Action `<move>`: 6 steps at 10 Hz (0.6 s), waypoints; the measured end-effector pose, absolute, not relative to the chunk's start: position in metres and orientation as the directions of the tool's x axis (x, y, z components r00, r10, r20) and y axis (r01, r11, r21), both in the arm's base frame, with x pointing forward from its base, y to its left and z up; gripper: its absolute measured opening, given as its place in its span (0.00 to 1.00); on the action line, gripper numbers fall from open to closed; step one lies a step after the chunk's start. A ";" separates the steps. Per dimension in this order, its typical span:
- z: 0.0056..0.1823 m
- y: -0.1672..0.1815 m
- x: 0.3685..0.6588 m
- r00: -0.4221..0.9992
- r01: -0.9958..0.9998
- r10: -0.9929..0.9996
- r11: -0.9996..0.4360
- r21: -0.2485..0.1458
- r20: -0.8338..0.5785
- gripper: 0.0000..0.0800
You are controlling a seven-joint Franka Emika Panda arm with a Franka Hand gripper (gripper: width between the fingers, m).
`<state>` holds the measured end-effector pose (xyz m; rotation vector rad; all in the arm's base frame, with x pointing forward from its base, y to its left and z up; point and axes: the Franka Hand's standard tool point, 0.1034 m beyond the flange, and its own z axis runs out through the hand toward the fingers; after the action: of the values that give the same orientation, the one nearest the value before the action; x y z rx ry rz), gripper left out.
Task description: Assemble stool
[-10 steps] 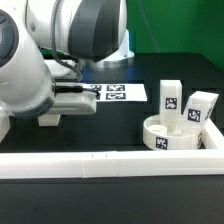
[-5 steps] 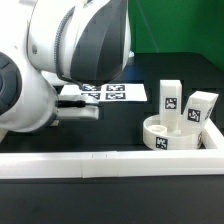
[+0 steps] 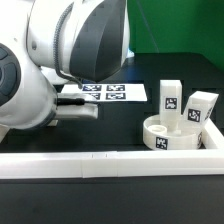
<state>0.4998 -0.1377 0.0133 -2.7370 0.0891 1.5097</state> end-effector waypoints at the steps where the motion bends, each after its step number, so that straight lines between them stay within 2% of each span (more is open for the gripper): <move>1: 0.017 -0.135 0.501 0.531 -0.071 -0.069 -0.997 0.036 -0.845 0.42; 4: 0.052 -0.123 0.514 0.489 -0.154 -0.214 -0.975 0.158 -0.845 0.42; 5: 0.057 -0.121 0.522 0.506 -0.152 -0.220 -0.974 0.165 -0.834 0.42; 6: 0.054 -0.122 0.522 0.512 -0.150 -0.219 -0.975 0.164 -0.831 0.42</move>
Offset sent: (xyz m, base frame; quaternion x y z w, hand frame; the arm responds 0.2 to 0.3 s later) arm 0.0277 0.0313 0.0531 0.0717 -0.0419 0.1253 0.9886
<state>0.5221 -0.1221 0.0542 -2.7927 0.3407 1.5517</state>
